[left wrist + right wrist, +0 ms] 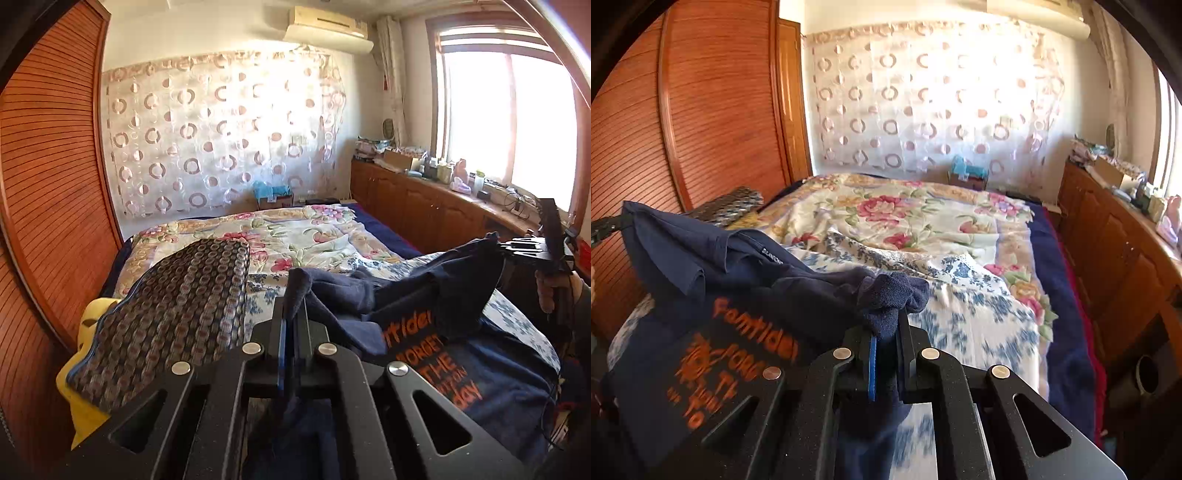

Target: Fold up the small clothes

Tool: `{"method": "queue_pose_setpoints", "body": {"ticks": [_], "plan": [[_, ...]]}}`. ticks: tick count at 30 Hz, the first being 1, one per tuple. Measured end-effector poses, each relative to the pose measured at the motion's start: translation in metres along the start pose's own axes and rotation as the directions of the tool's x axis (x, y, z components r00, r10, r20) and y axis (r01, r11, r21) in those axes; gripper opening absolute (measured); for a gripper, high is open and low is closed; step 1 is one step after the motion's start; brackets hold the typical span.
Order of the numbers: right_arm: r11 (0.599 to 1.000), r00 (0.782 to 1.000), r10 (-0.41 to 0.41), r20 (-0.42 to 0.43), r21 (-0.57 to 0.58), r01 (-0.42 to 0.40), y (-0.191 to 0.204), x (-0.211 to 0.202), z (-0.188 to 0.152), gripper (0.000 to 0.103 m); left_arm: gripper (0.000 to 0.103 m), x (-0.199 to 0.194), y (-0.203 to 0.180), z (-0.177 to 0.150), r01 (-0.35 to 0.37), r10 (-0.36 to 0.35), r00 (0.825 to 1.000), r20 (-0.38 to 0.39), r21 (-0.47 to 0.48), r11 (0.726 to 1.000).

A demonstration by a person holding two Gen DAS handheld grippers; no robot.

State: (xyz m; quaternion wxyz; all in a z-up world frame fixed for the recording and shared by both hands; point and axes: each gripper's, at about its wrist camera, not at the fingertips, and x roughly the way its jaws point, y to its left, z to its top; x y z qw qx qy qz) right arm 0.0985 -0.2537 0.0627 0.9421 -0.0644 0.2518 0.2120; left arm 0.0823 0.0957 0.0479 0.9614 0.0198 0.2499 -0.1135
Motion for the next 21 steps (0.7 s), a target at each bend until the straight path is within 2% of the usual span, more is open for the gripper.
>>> {"method": "queue_pose_setpoints", "body": {"ticks": [5, 9, 13, 18, 21], "plan": [[1.000, 1.000, -0.001, 0.002, -0.002, 0.001, 0.011, -0.066, -0.051, 0.007, 0.004, -0.041, 0.009, -0.040, -0.020, 0.021, 1.000, 0.003, -0.040, 0.999], [1.000, 1.000, 0.016, -0.024, 0.027, -0.016, 0.016, -0.111, -0.096, 0.007, 0.004, -0.067, 0.018, -0.077, -0.012, 0.010, 1.000, -0.020, -0.109, 0.994], [0.999, 0.998, 0.024, -0.062, 0.026, -0.023, 0.026, -0.151, -0.126, 0.007, 0.004, -0.086, 0.019, -0.105, -0.025, 0.020, 0.999, -0.043, -0.131, 0.991], [0.998, 0.997, 0.050, -0.061, 0.038, -0.048, 0.034, -0.192, -0.135, 0.007, 0.004, -0.101, 0.022, -0.125, -0.057, 0.045, 0.996, -0.071, -0.167, 0.984], [0.997, 0.995, 0.051, -0.087, 0.055, -0.047, 0.034, -0.190, -0.133, 0.007, 0.004, -0.093, 0.024, -0.136, -0.057, 0.038, 0.993, -0.109, -0.183, 0.981]]}}
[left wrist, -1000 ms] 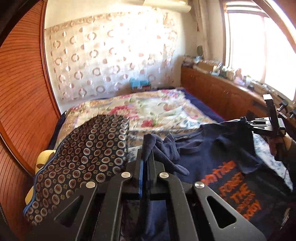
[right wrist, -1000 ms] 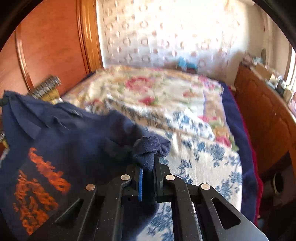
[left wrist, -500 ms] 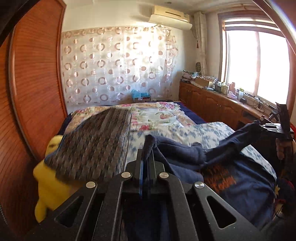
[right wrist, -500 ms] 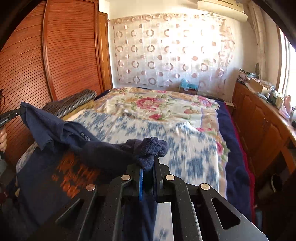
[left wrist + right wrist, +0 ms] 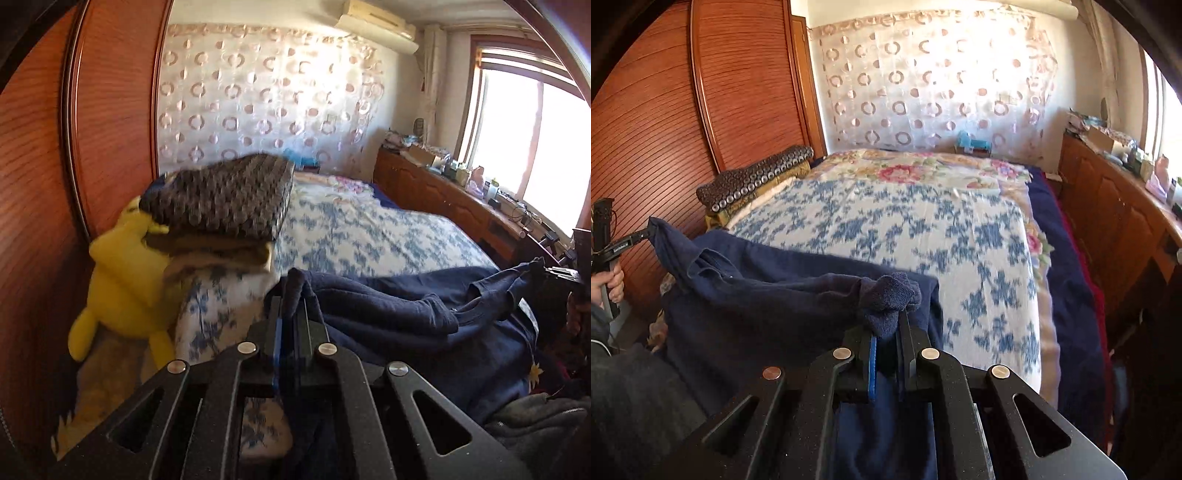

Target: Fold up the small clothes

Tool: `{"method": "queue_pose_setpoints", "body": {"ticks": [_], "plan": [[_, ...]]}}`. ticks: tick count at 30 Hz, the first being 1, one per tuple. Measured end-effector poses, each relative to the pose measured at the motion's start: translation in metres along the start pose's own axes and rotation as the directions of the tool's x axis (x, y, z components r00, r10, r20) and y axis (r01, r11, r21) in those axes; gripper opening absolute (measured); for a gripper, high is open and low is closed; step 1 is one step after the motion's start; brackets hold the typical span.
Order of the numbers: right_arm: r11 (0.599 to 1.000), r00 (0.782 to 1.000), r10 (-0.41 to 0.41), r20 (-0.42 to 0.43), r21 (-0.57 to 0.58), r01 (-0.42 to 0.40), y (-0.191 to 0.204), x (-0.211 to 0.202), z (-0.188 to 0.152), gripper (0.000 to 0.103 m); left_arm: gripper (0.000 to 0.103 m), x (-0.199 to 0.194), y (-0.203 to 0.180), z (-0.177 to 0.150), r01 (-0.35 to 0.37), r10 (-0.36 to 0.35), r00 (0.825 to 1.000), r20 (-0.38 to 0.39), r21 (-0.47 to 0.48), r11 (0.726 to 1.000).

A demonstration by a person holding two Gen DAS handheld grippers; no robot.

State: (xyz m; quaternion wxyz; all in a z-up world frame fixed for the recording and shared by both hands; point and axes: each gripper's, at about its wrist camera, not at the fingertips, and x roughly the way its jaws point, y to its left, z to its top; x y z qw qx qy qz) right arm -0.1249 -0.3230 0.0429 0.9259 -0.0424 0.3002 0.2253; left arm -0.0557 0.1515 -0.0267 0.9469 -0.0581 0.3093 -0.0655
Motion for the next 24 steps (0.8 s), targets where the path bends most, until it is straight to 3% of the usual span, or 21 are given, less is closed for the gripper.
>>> {"method": "queue_pose_setpoints", "body": {"ticks": [7, 10, 12, 13, 14, 15, 20, 24], "plan": [[0.999, 0.996, -0.022, -0.088, 0.042, 0.026, -0.007, 0.028, -0.004, 0.007, 0.008, 0.016, -0.002, -0.020, -0.010, 0.012, 0.998, -0.063, 0.038, 0.999], [0.999, 0.995, -0.026, -0.094, 0.038, 0.029, -0.008, 0.026, -0.003, 0.007, 0.036, 0.011, -0.002, -0.018, 0.002, -0.001, 0.999, -0.043, 0.039, 0.999], [0.999, 0.995, -0.028, -0.094, 0.028, 0.031, -0.004, 0.024, 0.000, 0.008, 0.045, 0.007, -0.003, -0.015, 0.017, -0.016, 0.999, -0.034, 0.042, 0.999], [0.999, 0.995, -0.029, -0.093, 0.019, 0.031, -0.003, 0.024, 0.002, 0.013, 0.055, 0.005, -0.005, -0.013, 0.013, -0.012, 1.000, -0.027, 0.049, 0.999], [0.999, 0.995, -0.042, -0.092, 0.007, 0.043, 0.000, 0.025, 0.004, 0.017, 0.072, 0.003, -0.006, -0.012, 0.012, -0.010, 1.000, -0.022, 0.055, 0.998], [0.999, 0.995, -0.050, -0.090, -0.004, 0.050, 0.003, 0.027, 0.003, 0.021, 0.080, 0.001, -0.008, -0.011, 0.013, -0.012, 1.000, -0.015, 0.064, 0.998], [0.997, 0.995, -0.082, -0.055, -0.014, 0.081, 0.000, 0.014, 0.011, 0.049, 0.083, 0.001, -0.014, -0.007, 0.024, -0.023, 1.000, -0.012, 0.068, 0.997], [0.993, 0.992, -0.121, -0.025, -0.019, 0.121, -0.002, 0.004, 0.019, 0.051, 0.083, 0.008, -0.016, -0.007, 0.014, -0.013, 1.000, -0.017, 0.064, 0.998]]}}
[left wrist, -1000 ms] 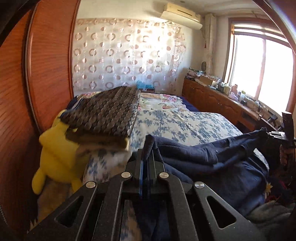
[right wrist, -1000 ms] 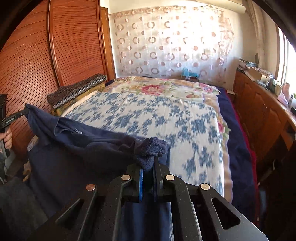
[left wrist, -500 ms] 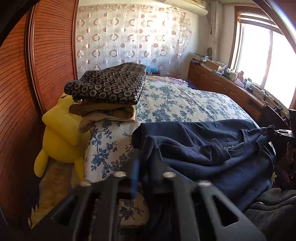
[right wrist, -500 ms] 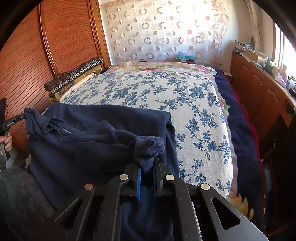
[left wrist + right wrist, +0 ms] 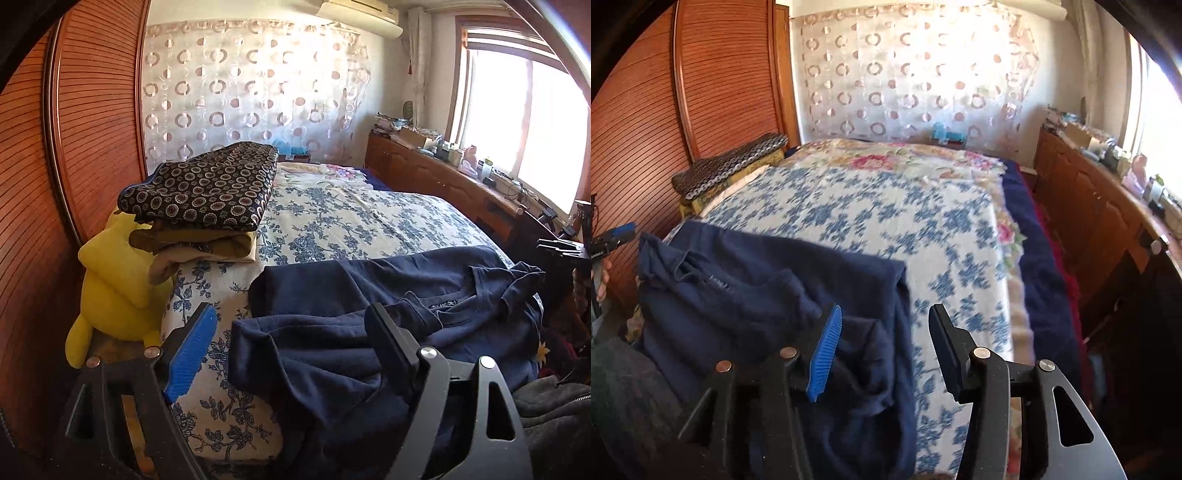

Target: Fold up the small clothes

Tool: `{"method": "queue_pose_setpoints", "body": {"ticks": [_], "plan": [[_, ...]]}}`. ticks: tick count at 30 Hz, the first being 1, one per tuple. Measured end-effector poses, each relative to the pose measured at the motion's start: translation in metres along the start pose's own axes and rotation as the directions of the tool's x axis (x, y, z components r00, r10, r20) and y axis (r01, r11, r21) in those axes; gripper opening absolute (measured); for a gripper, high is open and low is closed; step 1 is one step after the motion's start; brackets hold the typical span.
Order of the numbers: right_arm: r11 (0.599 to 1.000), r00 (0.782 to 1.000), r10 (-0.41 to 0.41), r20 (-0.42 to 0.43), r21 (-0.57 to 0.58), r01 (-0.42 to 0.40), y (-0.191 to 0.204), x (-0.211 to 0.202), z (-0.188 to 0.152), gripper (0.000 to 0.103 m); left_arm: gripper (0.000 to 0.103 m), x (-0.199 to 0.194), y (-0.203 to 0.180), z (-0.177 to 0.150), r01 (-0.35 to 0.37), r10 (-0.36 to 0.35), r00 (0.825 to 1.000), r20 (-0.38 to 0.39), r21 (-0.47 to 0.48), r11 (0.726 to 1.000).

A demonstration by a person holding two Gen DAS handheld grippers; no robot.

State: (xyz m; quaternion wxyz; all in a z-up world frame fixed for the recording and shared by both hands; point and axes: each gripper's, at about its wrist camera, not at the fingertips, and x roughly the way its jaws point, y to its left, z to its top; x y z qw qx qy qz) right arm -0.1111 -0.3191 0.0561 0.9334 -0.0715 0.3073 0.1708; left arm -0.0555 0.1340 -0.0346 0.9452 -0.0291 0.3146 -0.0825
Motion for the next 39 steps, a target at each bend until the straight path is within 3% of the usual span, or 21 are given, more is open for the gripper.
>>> {"method": "queue_pose_setpoints", "body": {"ticks": [4, 8, 20, 25, 32, 34, 37, 39], "plan": [[0.999, 0.999, -0.029, 0.013, -0.019, 0.029, 0.004, 0.007, 0.006, 0.052, 0.083, 0.004, -0.003, -0.001, -0.008, 0.008, 1.000, -0.002, 0.000, 1.000], [1.000, 1.000, 0.006, 0.013, 0.003, -0.006, 0.002, 0.029, 0.011, 0.052, 0.083, 0.006, -0.003, -0.002, -0.008, 0.008, 1.000, -0.004, 0.000, 1.000], [0.991, 0.989, 0.077, -0.123, 0.121, -0.062, -0.022, 0.128, 0.026, 0.048, 0.083, 0.015, -0.005, -0.002, -0.010, 0.009, 1.000, -0.023, -0.013, 1.000], [0.989, 0.987, 0.081, -0.140, 0.133, -0.063, -0.019, 0.146, 0.026, 0.047, 0.083, 0.025, -0.004, 0.016, 0.000, 0.000, 1.000, -0.024, 0.009, 1.000], [0.989, 0.987, 0.112, -0.115, 0.111, -0.100, -0.013, 0.144, 0.021, 0.012, 0.083, 0.049, 0.001, 0.053, 0.024, -0.024, 1.000, -0.018, 0.041, 0.999], [0.989, 0.990, 0.111, -0.088, 0.108, -0.101, -0.015, 0.137, 0.022, 0.009, 0.083, 0.062, 0.001, 0.059, 0.013, -0.012, 0.999, -0.031, 0.042, 0.999], [0.979, 0.994, 0.102, 0.030, 0.173, -0.105, -0.028, 0.110, 0.024, 0.007, 0.083, 0.075, -0.001, 0.059, -0.003, 0.006, 0.999, -0.051, 0.055, 0.998], [0.967, 0.995, 0.091, 0.038, 0.234, -0.098, -0.038, 0.105, 0.022, 0.003, 0.083, 0.080, -0.001, 0.057, 0.003, 0.000, 0.998, -0.061, 0.054, 0.999]]}}
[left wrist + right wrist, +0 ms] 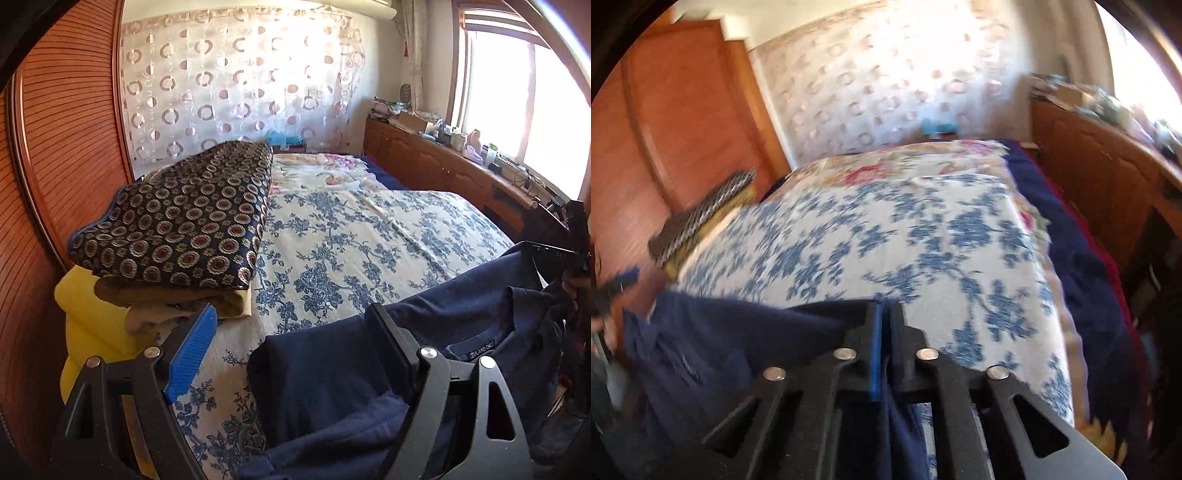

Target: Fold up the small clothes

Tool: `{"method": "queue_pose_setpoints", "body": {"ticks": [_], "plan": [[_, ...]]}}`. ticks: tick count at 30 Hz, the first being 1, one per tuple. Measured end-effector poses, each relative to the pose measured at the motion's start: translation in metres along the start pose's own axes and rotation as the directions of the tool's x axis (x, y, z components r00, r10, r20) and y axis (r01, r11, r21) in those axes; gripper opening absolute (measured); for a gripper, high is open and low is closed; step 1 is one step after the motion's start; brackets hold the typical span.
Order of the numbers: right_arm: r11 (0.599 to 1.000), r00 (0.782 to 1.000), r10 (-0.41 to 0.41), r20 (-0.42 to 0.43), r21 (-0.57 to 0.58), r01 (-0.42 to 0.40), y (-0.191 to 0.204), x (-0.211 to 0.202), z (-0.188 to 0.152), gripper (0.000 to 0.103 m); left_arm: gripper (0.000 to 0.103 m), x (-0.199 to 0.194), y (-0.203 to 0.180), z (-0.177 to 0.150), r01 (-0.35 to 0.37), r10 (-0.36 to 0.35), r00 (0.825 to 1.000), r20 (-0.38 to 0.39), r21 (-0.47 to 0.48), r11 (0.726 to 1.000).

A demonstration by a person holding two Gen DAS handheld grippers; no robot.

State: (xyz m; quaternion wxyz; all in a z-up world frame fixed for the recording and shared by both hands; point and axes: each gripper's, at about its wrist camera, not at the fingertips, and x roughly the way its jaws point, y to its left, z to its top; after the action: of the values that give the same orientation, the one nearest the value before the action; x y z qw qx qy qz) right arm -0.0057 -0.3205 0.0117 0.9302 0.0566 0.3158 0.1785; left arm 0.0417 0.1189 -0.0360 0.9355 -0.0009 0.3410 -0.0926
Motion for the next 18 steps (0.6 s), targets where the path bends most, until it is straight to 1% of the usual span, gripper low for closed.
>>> {"method": "queue_pose_setpoints", "body": {"ticks": [1, 4, 5, 6, 7, 8, 9, 10, 13, 14, 16, 17, 18], "plan": [[1.000, 1.000, 0.000, -0.007, 0.000, 0.000, -0.002, 0.002, -0.001, 0.003, 0.083, 0.003, 0.000, -0.001, 0.006, -0.006, 1.000, -0.007, -0.003, 1.000], [0.999, 0.998, -0.039, -0.048, -0.033, 0.038, 0.000, 0.018, -0.007, 0.003, 0.083, 0.012, 0.004, -0.002, 0.015, -0.015, 0.999, -0.039, -0.006, 1.000], [0.998, 0.998, -0.043, -0.055, -0.037, 0.041, 0.001, 0.021, -0.007, 0.003, 0.081, 0.015, 0.006, -0.003, 0.018, -0.018, 0.999, -0.050, -0.005, 1.000], [0.998, 0.997, -0.044, -0.058, -0.041, 0.042, 0.002, 0.024, -0.007, 0.003, 0.077, 0.019, 0.008, -0.004, 0.024, -0.025, 0.997, -0.069, -0.005, 1.000], [0.998, 0.997, -0.047, -0.061, -0.045, 0.044, 0.004, 0.026, -0.004, 0.003, 0.065, 0.024, 0.010, -0.004, 0.033, -0.034, 0.995, -0.092, -0.008, 0.999], [0.998, 0.997, -0.051, -0.064, -0.051, 0.048, 0.005, 0.028, -0.004, 0.003, 0.056, 0.032, 0.014, -0.005, 0.042, -0.044, 0.991, -0.127, -0.019, 0.999], [0.997, 0.996, -0.057, -0.066, -0.058, 0.053, 0.006, 0.029, -0.004, 0.003, 0.054, 0.037, 0.016, -0.006, 0.043, -0.047, 0.988, -0.149, -0.028, 0.999], [0.996, 0.996, -0.063, -0.069, -0.067, 0.058, 0.007, 0.028, -0.002, 0.003, 0.052, 0.041, 0.018, -0.008, 0.045, -0.050, 0.985, -0.167, -0.034, 0.998], [0.992, 0.993, -0.088, -0.082, -0.098, 0.080, 0.015, 0.035, -0.002, 0.003, 0.052, 0.053, 0.021, -0.017, 0.058, -0.068, 0.973, -0.218, -0.052, 0.997], [0.991, 0.992, -0.094, -0.084, -0.105, 0.085, 0.016, 0.036, -0.002, 0.005, 0.052, 0.056, 0.021, -0.020, 0.058, -0.070, 0.971, -0.229, -0.057, 0.997], [0.988, 0.990, -0.110, -0.087, -0.118, 0.099, 0.018, 0.038, -0.002, 0.016, 0.052, 0.061, 0.023, -0.026, 0.052, -0.067, 0.966, -0.251, -0.067, 0.996], [0.986, 0.989, -0.121, -0.088, -0.123, 0.110, 0.018, 0.037, -0.001, 0.033, 0.056, 0.061, 0.024, -0.028, 0.051, -0.068, 0.967, -0.244, -0.072, 0.996], [0.985, 0.988, -0.129, -0.088, -0.125, 0.118, 0.018, 0.038, 0.000, 0.052, 0.057, 0.060, 0.024, -0.029, 0.051, -0.067, 0.969, -0.238, -0.074, 0.996]]}}
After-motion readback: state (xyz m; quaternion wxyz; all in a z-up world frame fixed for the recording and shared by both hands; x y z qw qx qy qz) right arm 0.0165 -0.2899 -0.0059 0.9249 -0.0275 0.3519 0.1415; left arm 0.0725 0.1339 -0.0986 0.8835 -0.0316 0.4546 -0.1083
